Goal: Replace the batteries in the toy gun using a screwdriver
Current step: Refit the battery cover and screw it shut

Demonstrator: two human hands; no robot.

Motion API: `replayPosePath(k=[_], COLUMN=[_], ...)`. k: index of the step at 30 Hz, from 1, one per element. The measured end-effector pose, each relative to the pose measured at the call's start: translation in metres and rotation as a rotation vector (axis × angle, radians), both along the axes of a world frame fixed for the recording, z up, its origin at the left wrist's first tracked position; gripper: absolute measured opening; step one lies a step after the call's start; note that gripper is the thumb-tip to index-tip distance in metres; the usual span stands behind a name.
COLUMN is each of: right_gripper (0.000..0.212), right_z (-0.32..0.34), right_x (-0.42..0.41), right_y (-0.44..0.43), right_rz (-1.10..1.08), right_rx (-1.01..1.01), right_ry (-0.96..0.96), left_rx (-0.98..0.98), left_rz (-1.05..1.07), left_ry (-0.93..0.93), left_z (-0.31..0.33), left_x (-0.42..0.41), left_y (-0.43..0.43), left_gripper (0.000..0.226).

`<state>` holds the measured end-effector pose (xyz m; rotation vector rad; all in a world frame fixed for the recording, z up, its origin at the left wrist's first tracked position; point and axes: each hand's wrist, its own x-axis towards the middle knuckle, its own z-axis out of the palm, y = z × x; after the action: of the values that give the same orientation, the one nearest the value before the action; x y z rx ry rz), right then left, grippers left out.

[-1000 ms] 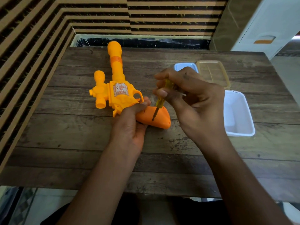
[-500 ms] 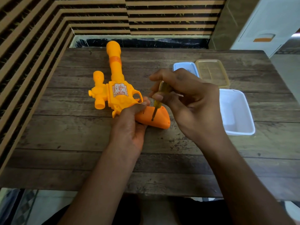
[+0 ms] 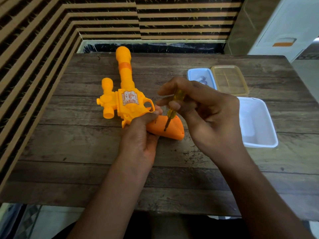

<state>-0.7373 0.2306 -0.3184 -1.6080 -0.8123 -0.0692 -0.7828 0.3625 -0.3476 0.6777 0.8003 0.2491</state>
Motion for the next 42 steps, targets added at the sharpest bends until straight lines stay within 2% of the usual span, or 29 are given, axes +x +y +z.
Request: replayPosePath(k=[3, 7, 10, 12, 16, 28, 31, 35, 37, 42], right_gripper=[0.024, 0.02, 0.018, 0.026, 0.03, 0.027, 0.025, 0.037, 0.036, 0.028], right_z=[-0.0009, -0.0008, -0.0007, -0.001, -0.0018, 0.0053, 0.0055, 0.0043, 0.0022, 0.0017], right_x=[0.0013, 0.0036, 0.0019, 0.0014, 0.0033, 0.0046, 0.0037, 0.0029, 0.0048, 0.0049], right_y=[0.002, 0.0004, -0.001, -0.0004, -0.0005, 0.0018, -0.0016, -0.0015, 0.0003, 0.0042], right_rz=[-0.066, -0.151, -0.074, -0.024, -0.066, -0.126, -0.06, 0.071, 0.046, -0.028], right_rx=[-0.006, -0.019, 0.006, 0.034, -0.02, -0.058, -0.034, 0.009, 0.02, -0.036], right_ry=[-0.017, -0.062, -0.038, 0.018, -0.018, -0.07, -0.058, 0.029, 0.029, -0.057], left_rx=[0.016, 0.001, -0.005, 0.008, 0.016, 0.027, 0.026, 0.003, -0.006, 0.024], left_rz=[-0.027, -0.021, -0.019, -0.01, -0.01, -0.01, -0.008, -0.006, -0.013, -0.021], left_ry=[-0.007, 0.005, 0.014, 0.017, -0.004, -0.022, -0.007, -0.019, -0.015, 0.02], left_z=[-0.0008, -0.0015, -0.0022, -0.0024, -0.0024, -0.0055, -0.0074, -0.0065, -0.005, -0.0036], left_x=[0.0004, 0.0012, 0.0019, 0.0023, 0.0019, 0.0021, 0.0021, 0.0035, 0.0035, 0.002], left_y=[0.0005, 0.0007, 0.0011, 0.0011, 0.0001, 0.0011, 0.0022, 0.0044, 0.0041, 0.0023], left_gripper=[0.049, 0.044, 0.047, 0.043, 0.045, 0.025, 0.036, 0.076, 0.068, 0.025])
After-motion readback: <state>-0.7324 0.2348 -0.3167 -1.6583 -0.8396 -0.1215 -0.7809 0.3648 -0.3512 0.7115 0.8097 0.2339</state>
